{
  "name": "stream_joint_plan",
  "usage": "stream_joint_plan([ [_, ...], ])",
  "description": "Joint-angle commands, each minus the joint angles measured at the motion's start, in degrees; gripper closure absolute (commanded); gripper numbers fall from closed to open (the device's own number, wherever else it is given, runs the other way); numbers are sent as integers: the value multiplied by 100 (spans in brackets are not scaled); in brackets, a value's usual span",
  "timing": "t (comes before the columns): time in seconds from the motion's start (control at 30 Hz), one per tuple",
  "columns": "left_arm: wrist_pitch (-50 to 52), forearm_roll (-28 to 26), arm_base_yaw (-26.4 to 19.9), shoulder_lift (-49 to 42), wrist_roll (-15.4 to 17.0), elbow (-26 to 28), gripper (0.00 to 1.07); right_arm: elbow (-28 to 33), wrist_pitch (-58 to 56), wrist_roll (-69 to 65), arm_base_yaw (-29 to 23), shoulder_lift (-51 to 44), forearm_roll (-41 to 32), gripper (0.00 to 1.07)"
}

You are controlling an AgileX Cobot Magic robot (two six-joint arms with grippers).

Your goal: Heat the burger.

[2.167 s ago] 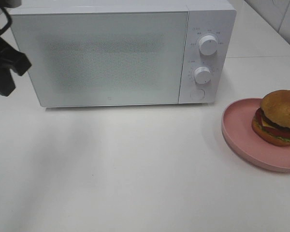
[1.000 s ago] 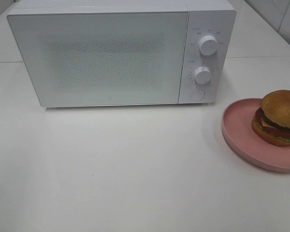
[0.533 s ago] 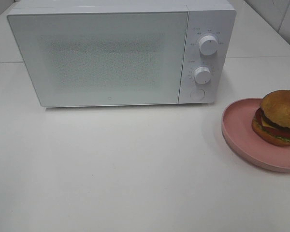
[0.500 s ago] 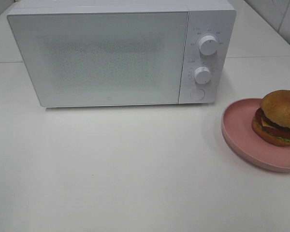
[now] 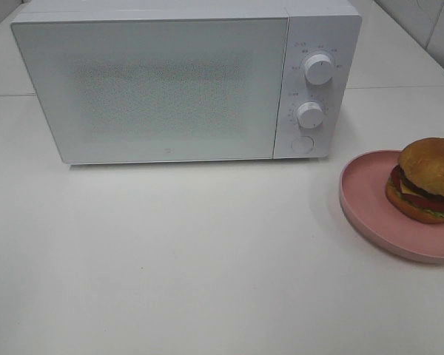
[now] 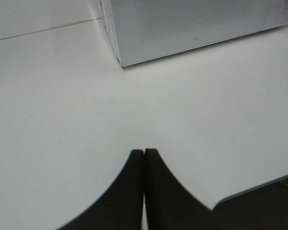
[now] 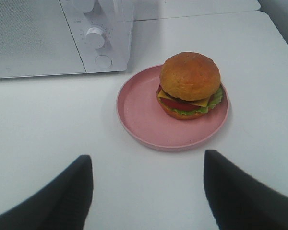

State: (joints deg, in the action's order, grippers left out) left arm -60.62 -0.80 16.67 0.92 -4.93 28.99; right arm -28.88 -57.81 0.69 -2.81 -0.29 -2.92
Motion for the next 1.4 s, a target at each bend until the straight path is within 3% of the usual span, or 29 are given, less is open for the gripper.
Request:
stream_joint_plan([
  [0.03, 92, -46, 0, -52, 34, -17, 106, 0, 40, 29, 23, -143, 23, 44],
  [0.47, 92, -29, -52, -80, 34, -17, 106, 0, 40, 29, 23, -143, 23, 44],
  [0.57, 92, -23, -447, -86, 17, -17, 106, 0, 40, 29, 23, -143, 23, 44],
  [0.6, 92, -23, -859, -120, 17, -17, 106, 0, 40, 29, 23, -143, 23, 44],
  [0.67, 92, -23, -1026, -155, 17, -17, 106, 0, 40, 29, 23, -143, 23, 44],
  [0.7, 92, -23, -1415, -252, 17, -17, 106, 0, 40, 29, 23, -143, 23, 44],
  [0.8, 92, -17, -1742, -269, 17, -17, 106, 0, 40, 29, 29, -143, 23, 44],
  [1.07, 92, -23, -1644, -269, 17, -17, 106, 0, 40, 23, 481, -143, 23, 44],
  [1.4, 92, -11, -1587, -269, 17, -17, 106, 0, 40, 29, 464, -143, 23, 44],
])
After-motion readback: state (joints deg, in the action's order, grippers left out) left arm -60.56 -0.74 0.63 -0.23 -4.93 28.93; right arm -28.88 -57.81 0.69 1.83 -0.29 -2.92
